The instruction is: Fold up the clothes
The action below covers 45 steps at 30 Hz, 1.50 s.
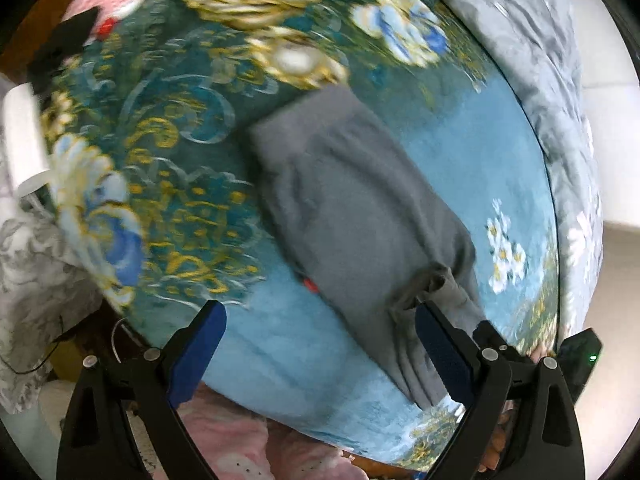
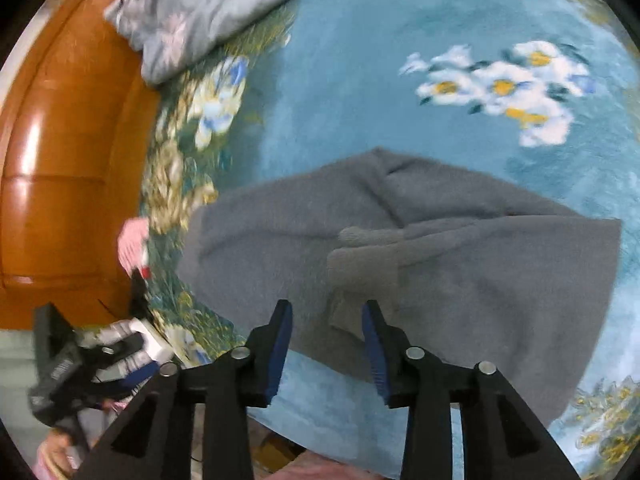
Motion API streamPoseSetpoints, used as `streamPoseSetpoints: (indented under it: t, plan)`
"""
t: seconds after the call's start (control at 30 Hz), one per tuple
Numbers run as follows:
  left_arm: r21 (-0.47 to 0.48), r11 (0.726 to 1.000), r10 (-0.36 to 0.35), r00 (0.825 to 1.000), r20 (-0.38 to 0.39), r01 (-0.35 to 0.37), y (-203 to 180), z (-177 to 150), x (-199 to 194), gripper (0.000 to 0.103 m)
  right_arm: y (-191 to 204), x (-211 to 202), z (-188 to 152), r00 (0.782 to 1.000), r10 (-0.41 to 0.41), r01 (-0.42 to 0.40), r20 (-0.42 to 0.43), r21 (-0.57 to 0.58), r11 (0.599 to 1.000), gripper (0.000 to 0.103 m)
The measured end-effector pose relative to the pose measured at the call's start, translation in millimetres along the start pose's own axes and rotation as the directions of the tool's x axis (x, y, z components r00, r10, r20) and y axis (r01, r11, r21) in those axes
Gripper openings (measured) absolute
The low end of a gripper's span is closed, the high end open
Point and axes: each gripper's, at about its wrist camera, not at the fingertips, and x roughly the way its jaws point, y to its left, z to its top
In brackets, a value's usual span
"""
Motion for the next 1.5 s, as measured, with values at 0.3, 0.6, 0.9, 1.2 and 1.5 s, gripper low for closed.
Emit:
streamPoseSetpoints:
  t: [0.3, 0.6, 0.9, 1.2, 1.5]
  plan:
    - [0.221, 0.975, 0.047, 0.995, -0.083, -0.028, -86, -28, 64, 0.095, -93, -56, -19, 0.997, -0.073, 0.07, 0.02, 0.129, 0.989, 0.041]
    - [0.37, 0.919, -0.083, 0.984, -0.157, 0.137, -161, -36, 113, 0.096, -133, -43, -8, 0.996, -0.082, 0.072, 0.044, 0.199, 0.977, 0.041]
    - [0.367, 0.928, -0.003, 0.984, -0.178, 0.07, -166, -18, 183, 0.095, -159, -3, 12, 0.991, -0.131, 0.133, -0.026, 0.192, 0.972, 0.041]
    - [0.284, 0.936, -0.166, 0.973, -0.163, 0.207, -108, 8, 119, 0.095, -146, -20, 2, 0.998, -0.063, 0.066, -0.02, 0.254, 0.965, 0.041]
    - [-0.141, 0.975, -0.15, 0.977, 0.152, 0.172, 67, 103, 43, 0.094, -89, -28, 0, 0.999, -0.05, 0.053, -0.019, 0.218, 0.975, 0.041]
